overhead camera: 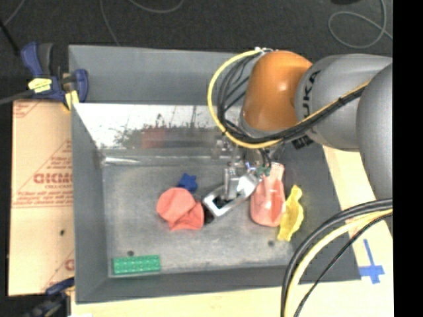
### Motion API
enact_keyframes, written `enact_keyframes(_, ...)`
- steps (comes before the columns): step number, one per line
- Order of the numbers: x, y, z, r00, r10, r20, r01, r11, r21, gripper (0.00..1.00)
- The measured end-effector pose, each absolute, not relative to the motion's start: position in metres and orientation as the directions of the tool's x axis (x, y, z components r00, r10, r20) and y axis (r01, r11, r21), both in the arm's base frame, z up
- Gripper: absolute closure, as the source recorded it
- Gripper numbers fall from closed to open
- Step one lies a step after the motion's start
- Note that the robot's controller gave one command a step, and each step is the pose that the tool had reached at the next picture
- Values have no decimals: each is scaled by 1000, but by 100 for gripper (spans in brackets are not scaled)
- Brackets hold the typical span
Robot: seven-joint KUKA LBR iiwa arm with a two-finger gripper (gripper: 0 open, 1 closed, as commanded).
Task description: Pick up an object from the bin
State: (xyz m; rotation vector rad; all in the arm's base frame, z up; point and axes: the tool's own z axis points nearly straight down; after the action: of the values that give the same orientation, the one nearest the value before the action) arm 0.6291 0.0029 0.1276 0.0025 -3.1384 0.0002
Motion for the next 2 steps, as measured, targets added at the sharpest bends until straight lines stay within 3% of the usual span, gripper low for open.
enact_keyframes(1, 631, 3, 133, -1000, -1, -5, -1, 1000, 0, 0)
enact_keyframes(2, 611, 31, 106, -999, -40, -12, -40, 999, -3, 0)
